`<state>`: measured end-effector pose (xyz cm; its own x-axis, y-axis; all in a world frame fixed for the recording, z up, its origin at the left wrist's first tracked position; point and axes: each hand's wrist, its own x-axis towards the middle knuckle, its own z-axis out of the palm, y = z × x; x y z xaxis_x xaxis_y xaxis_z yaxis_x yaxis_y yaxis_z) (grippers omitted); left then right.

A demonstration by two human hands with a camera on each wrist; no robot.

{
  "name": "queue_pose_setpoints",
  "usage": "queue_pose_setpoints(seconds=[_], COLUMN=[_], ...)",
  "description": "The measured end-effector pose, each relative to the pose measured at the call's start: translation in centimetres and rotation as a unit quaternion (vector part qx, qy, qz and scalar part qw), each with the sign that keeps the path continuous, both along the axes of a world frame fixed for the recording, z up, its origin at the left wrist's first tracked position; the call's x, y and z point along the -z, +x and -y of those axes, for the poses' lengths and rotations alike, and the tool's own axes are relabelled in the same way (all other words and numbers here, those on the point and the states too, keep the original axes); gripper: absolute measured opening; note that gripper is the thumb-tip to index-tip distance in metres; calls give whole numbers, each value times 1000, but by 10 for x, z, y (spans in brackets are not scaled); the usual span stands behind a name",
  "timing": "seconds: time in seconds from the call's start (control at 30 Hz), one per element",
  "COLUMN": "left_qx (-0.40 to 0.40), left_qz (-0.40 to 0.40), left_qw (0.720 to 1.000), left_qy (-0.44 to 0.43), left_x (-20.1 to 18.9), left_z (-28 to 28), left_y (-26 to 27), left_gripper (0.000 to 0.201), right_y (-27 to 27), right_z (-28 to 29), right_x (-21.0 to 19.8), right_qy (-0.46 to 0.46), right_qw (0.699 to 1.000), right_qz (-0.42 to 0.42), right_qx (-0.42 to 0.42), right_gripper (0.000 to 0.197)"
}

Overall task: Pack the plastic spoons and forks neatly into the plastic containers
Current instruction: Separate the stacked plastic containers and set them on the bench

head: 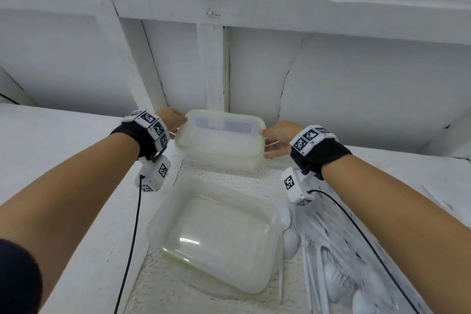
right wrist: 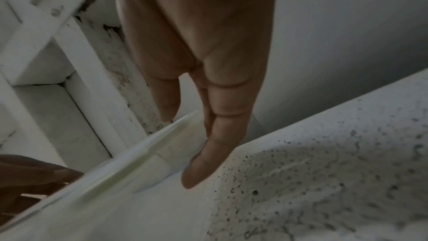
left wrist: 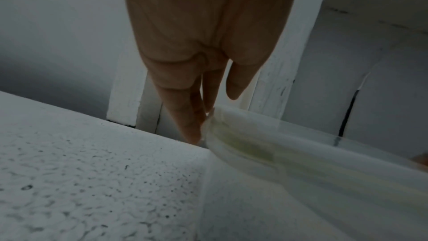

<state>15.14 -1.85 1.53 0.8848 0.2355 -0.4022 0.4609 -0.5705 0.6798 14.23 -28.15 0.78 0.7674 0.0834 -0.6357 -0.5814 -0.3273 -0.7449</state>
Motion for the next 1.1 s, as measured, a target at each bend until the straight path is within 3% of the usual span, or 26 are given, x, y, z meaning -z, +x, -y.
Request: queue_pose_setpoints(seconds=[0.13, 0.27, 0.4, 0.57, 0.77, 1.1], left_qx=[-17, -25, -42, -54, -37, -20], left_qz=[-30, -27, -24, -33, -61, -88], left_qw=[999, 994, 980, 966, 963, 952], left_qy=[-38, -105, -194, -251, -259, -293], left_x=[11, 18, 23, 28, 25, 25], left_z=[-7, -15, -19, -22, -23, -26], left_y=[5, 6, 3, 0, 0, 1], left_gripper=[28, 19, 15, 13, 14, 16], right_y=[8, 9, 6, 13, 10, 18], right_z=[5, 8, 9, 7, 9, 11], right_x=[12, 22, 31, 29, 30, 33], right_qy=[51, 121, 171, 114, 141, 137], right_qw=[998, 992, 984, 992, 990, 989], right_qz=[-17, -35, -29, 43, 27, 46], right_qx=[17, 32, 42, 39, 12, 14], right_gripper=[25, 10, 12, 25, 11, 13])
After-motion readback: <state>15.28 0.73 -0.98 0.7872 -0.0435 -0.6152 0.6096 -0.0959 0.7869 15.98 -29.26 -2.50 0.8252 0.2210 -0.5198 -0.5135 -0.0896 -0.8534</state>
